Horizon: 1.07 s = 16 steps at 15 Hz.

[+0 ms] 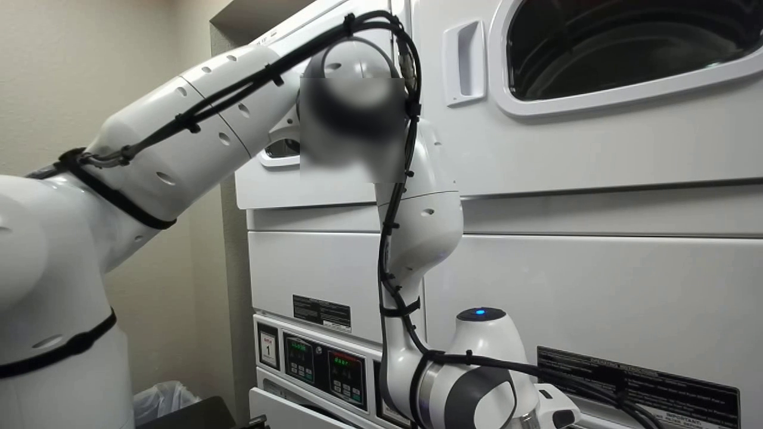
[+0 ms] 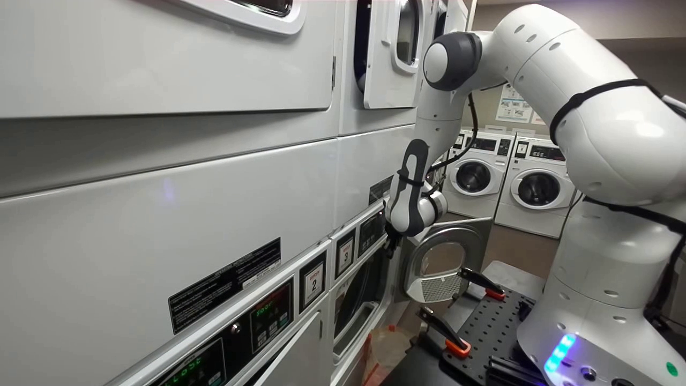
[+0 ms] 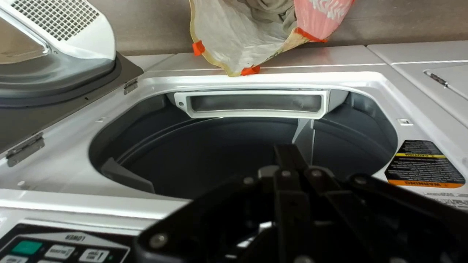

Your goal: Push the first of the three buttons on the washing machine

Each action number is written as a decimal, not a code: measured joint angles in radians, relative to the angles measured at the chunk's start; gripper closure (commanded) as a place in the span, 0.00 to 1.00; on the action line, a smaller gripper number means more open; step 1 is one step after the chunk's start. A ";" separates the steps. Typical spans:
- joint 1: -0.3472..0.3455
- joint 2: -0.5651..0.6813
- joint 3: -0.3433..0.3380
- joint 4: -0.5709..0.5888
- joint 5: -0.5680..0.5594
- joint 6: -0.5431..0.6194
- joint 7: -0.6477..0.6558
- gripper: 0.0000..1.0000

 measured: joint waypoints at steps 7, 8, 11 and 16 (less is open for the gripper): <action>-0.002 0.000 0.017 0.001 -0.037 0.071 -0.019 1.00; -0.004 0.000 0.021 0.001 -0.048 0.084 -0.020 1.00; -0.021 0.000 0.041 0.001 -0.090 0.137 -0.037 1.00; -0.115 0.000 0.128 0.035 -0.202 0.167 -0.044 1.00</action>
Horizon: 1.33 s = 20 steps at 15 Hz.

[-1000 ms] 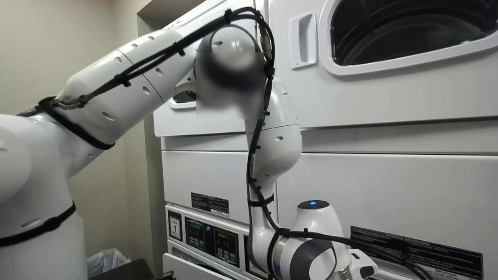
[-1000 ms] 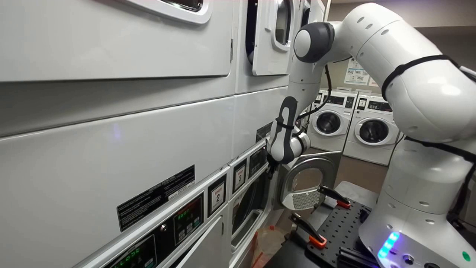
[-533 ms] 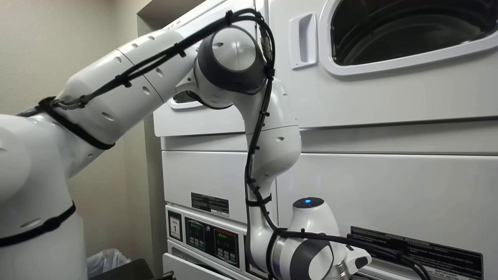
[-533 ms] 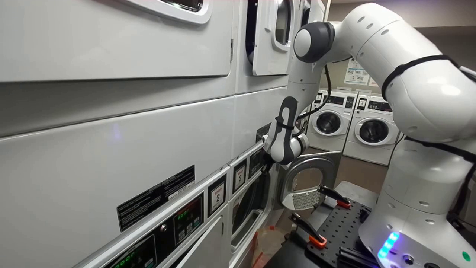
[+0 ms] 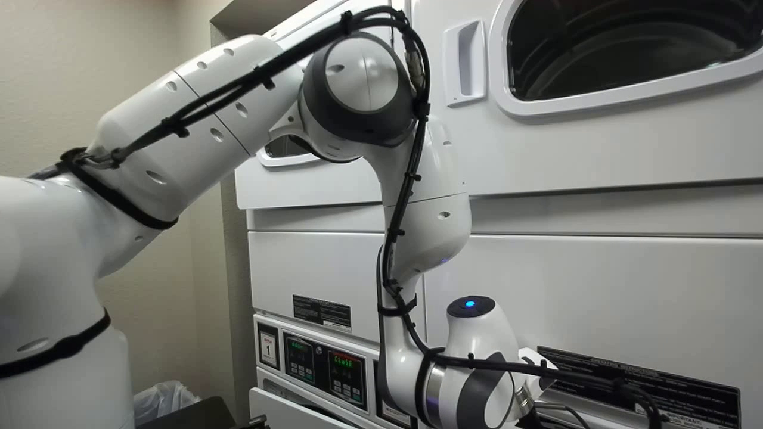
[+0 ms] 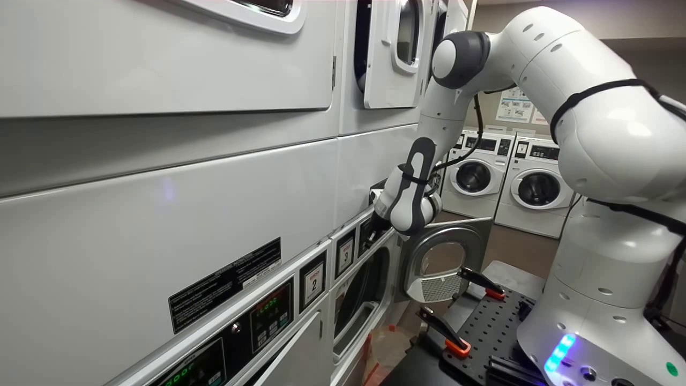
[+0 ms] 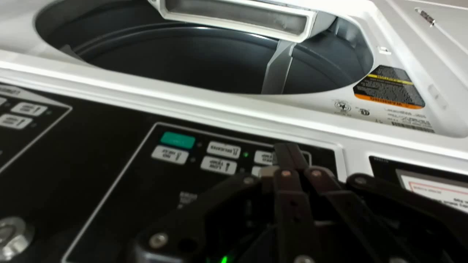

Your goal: Push the first of the three buttons on the washing machine

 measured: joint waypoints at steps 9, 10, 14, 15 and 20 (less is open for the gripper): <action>-0.154 0.012 0.096 0.036 -0.134 -0.009 -0.034 1.00; -0.164 0.017 0.104 0.033 -0.149 -0.009 -0.034 1.00; -0.162 0.034 0.105 0.003 -0.176 -0.075 -0.034 1.00; -0.152 0.033 0.096 -0.001 -0.174 -0.092 -0.034 1.00; -0.073 0.025 0.013 -0.022 -0.135 -0.119 -0.034 1.00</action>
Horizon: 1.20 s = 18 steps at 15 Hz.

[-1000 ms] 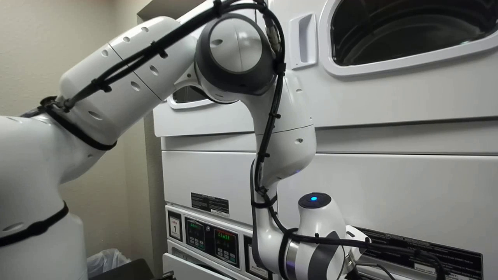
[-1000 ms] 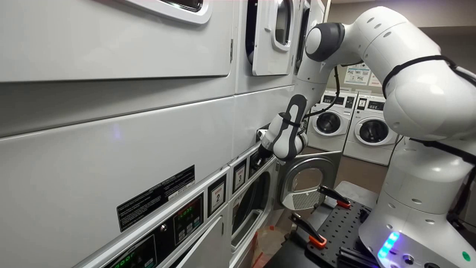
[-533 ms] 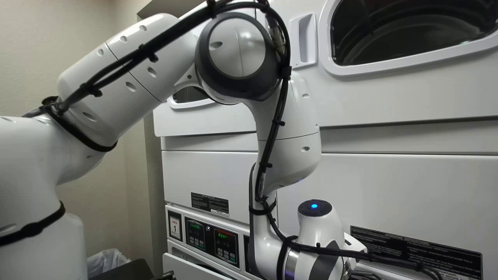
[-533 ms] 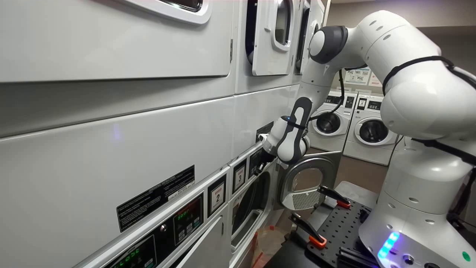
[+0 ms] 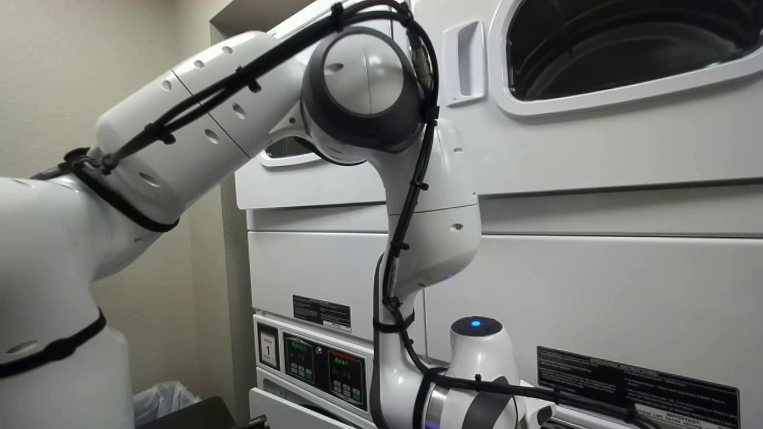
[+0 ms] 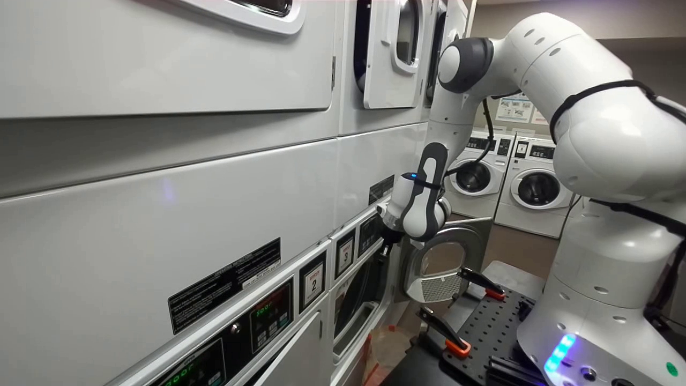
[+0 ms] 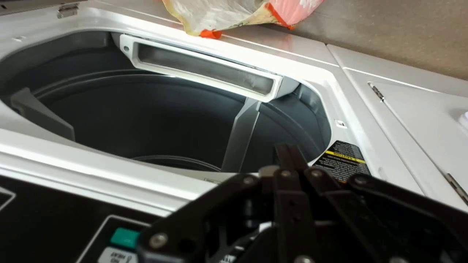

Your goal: Push the first of the three buttons on the washing machine

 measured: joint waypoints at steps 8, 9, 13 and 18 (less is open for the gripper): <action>-0.002 0.013 -0.003 -0.011 0.022 0.124 0.002 1.00; -0.014 0.015 0.008 0.000 0.025 0.127 0.007 1.00; -0.164 0.017 0.154 0.077 0.025 0.100 0.055 1.00; -0.339 0.062 0.288 0.083 -0.007 0.111 0.063 1.00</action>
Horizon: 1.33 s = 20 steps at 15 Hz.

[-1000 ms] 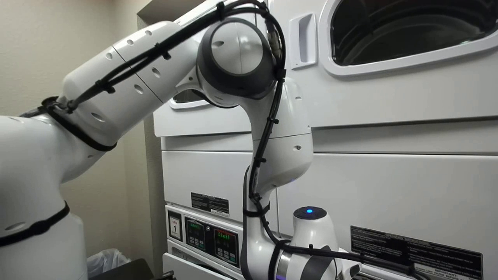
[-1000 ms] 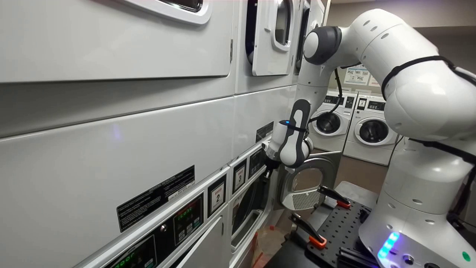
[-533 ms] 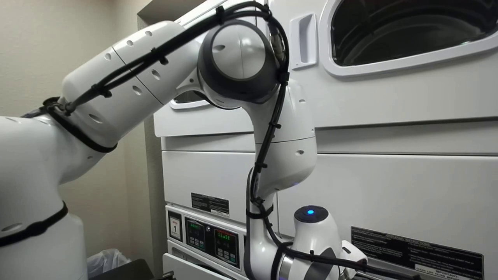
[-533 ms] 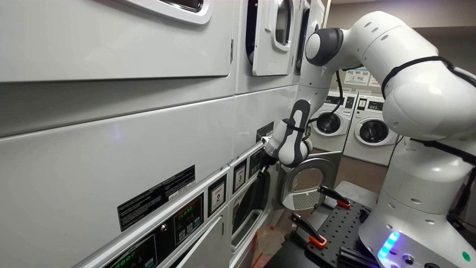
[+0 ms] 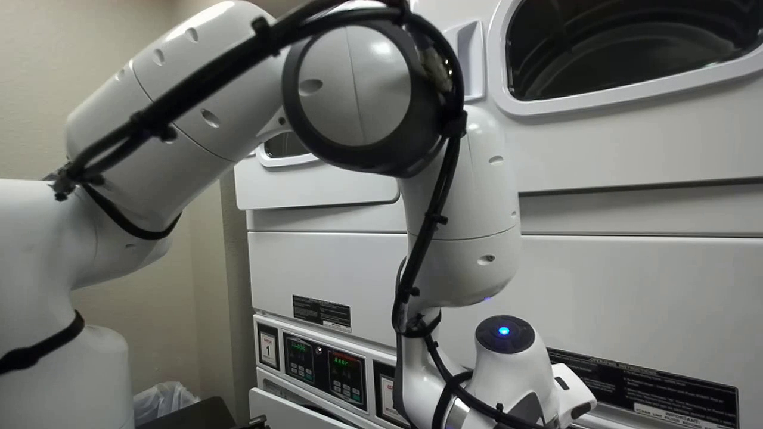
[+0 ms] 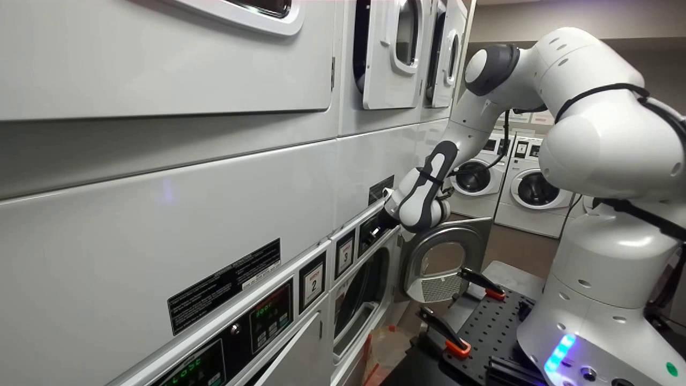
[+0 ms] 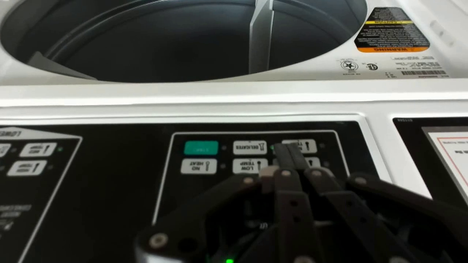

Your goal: Push the first of the three buttons on the washing machine

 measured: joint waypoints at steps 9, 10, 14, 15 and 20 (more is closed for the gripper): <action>-0.152 0.097 0.137 -0.012 -0.109 -0.033 0.000 1.00; -0.158 0.104 0.141 -0.013 -0.111 -0.033 0.000 1.00; -0.126 0.091 0.091 -0.014 -0.092 -0.033 0.000 1.00; -0.104 0.078 0.065 -0.016 -0.077 -0.033 0.000 1.00; -0.010 0.017 -0.025 -0.046 -0.029 -0.033 0.000 1.00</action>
